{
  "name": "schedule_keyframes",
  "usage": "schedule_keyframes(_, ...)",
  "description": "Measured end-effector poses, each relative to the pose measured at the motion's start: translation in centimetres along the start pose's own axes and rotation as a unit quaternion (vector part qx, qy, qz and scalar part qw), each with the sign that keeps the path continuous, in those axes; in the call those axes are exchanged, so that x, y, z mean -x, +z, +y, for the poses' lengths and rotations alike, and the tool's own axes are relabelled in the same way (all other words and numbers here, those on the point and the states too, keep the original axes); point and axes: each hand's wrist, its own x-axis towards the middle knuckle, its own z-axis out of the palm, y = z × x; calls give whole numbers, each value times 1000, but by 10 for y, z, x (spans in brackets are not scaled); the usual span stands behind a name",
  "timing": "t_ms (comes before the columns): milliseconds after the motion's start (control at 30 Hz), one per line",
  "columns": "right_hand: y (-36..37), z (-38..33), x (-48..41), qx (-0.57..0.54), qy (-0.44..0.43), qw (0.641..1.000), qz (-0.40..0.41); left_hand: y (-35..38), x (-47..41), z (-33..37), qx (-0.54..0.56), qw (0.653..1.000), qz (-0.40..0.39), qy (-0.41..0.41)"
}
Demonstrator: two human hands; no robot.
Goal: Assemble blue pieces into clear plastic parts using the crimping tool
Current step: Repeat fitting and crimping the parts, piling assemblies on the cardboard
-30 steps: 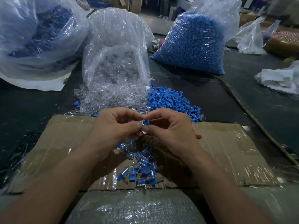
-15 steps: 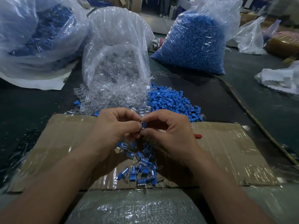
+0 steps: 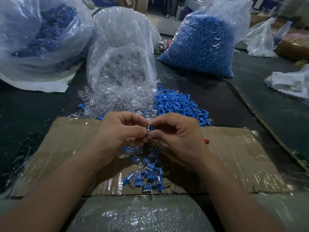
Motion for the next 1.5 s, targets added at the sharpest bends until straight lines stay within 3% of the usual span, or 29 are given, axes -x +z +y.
schedule_keyframes(333, -2, 1, 2, 94, -37, 995, -1, -1, -2, -3, 13, 1000, -8, -12)
schedule_keyframes(767, -2, -3, 1, 102, -66, 993, -6, 1, -4, -6, -15, 1000, -4, -4)
schedule_keyframes(867, -6, -5, 0, 97, -18, 995, -25, 1, -4, -5, -13, 1000, 1, 0)
schedule_keyframes(1067, -39, 2, -1, 121, 184, 974, -48, -2, -6, -5, 23, 999, 32, 10)
schedule_keyframes(1200, -52, 0, 2, 158, 281, 929, -183, -5, -6, -5, 18, 999, 38, 14)
schedule_keyframes(1333, -45, -2, 4, 271, 273, 877, -287, -7, -7, -7, 14, 999, 44, 21)
schedule_keyframes(1500, -36, -5, 1, 342, 254, 860, -281, -8, -9, -9, 3, 999, 44, 27)
